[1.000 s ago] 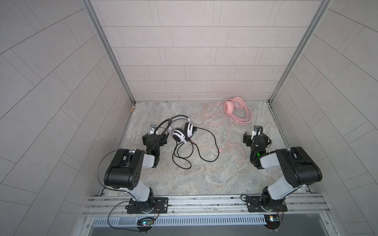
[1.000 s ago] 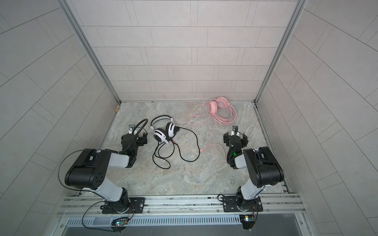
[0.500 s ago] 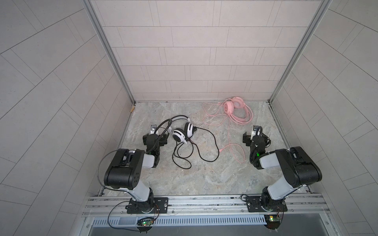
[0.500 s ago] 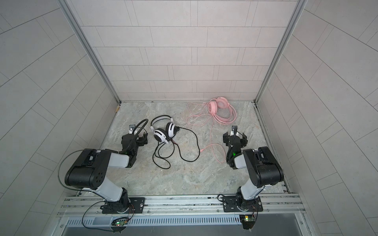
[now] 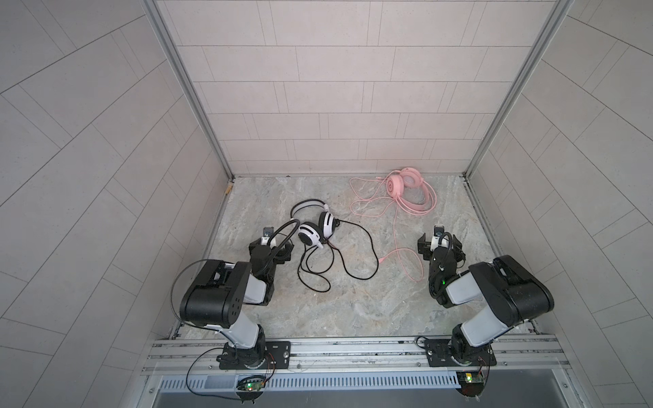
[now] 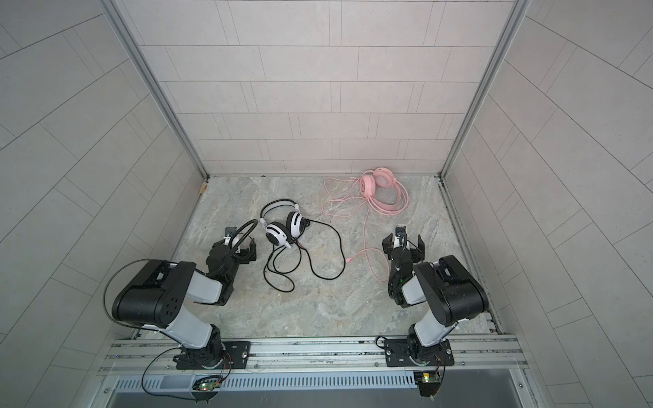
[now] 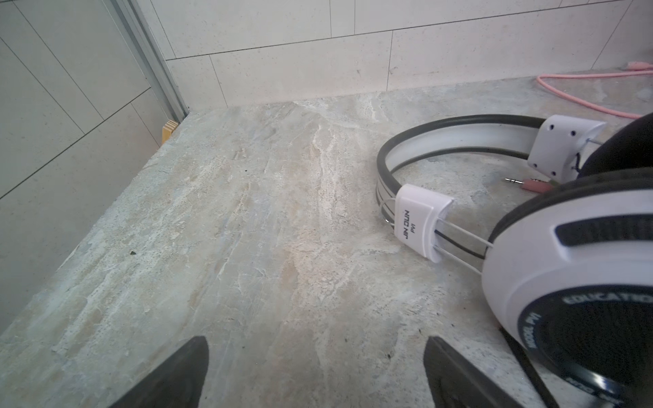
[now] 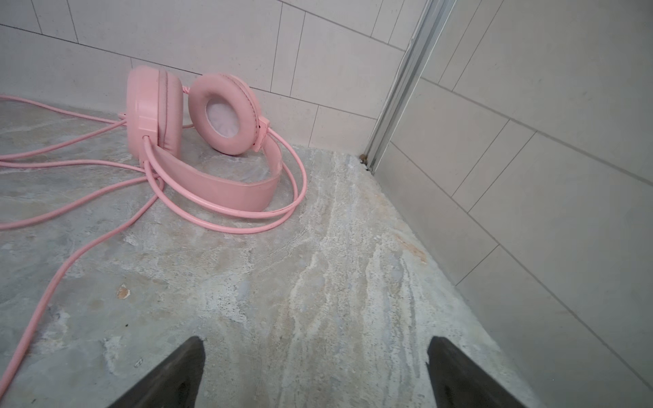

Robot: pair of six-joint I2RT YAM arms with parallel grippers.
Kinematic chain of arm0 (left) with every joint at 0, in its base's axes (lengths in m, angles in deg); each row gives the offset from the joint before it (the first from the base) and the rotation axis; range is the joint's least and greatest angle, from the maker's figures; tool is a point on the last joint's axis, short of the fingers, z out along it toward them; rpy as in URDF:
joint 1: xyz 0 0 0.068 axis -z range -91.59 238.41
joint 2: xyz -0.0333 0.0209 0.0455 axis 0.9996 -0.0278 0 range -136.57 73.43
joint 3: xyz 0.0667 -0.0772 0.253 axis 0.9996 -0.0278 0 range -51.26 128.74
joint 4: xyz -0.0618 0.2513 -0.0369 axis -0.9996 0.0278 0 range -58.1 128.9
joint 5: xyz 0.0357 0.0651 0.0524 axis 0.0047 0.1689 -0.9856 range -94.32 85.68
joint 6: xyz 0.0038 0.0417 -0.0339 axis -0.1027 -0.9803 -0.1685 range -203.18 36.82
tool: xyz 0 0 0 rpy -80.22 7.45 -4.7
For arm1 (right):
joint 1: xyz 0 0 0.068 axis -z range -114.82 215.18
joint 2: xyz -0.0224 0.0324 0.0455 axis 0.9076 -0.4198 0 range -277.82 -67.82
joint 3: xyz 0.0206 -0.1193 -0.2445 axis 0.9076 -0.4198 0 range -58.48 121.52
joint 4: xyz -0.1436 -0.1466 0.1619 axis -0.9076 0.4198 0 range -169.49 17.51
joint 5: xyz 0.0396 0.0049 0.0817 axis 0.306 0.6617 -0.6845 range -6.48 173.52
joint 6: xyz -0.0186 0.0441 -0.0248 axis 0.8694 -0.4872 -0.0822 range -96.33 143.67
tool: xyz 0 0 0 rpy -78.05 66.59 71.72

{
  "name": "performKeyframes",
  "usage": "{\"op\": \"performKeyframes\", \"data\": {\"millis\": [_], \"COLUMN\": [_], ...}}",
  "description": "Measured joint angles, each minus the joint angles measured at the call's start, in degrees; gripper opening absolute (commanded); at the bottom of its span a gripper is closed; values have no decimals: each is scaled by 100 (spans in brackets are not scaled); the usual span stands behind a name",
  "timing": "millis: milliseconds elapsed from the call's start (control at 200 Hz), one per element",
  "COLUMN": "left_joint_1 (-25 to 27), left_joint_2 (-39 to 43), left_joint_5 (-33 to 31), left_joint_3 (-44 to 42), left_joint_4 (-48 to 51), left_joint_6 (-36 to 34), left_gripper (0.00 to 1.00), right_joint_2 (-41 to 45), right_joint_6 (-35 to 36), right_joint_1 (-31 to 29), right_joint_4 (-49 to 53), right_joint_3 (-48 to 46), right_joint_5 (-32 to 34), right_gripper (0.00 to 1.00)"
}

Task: Wrap the headphones
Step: 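Reach both grippers toward the white-and-black headset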

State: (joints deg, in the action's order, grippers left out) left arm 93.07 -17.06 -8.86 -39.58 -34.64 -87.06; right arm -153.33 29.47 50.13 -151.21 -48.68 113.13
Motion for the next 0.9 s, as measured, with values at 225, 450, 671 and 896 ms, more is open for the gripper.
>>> {"op": "performKeyframes", "data": {"millis": [225,450,671,896], "left_joint_1": [39,39,39,39], "left_joint_2": [2140,3556,3781,3012], "left_joint_5": [-328,-332,177,887], "left_joint_3": [396,1355,1078,1095], "left_joint_4": [1860,4076,5213,5431], "left_joint_6": [319,1506,2743,3338], "left_gripper": [100,100,100,99], "right_joint_2": [2437,3193,1917,232], "right_joint_6": [-420,-1875,-2544,-2761], "right_joint_1": [-450,-98,52,-470], "right_joint_4": [1902,3842,5410,6964], "right_joint_3": [457,820,2227,4013], "right_joint_5": [120,-651,-2540,-3681], "right_gripper": [99,100,90,85]}}
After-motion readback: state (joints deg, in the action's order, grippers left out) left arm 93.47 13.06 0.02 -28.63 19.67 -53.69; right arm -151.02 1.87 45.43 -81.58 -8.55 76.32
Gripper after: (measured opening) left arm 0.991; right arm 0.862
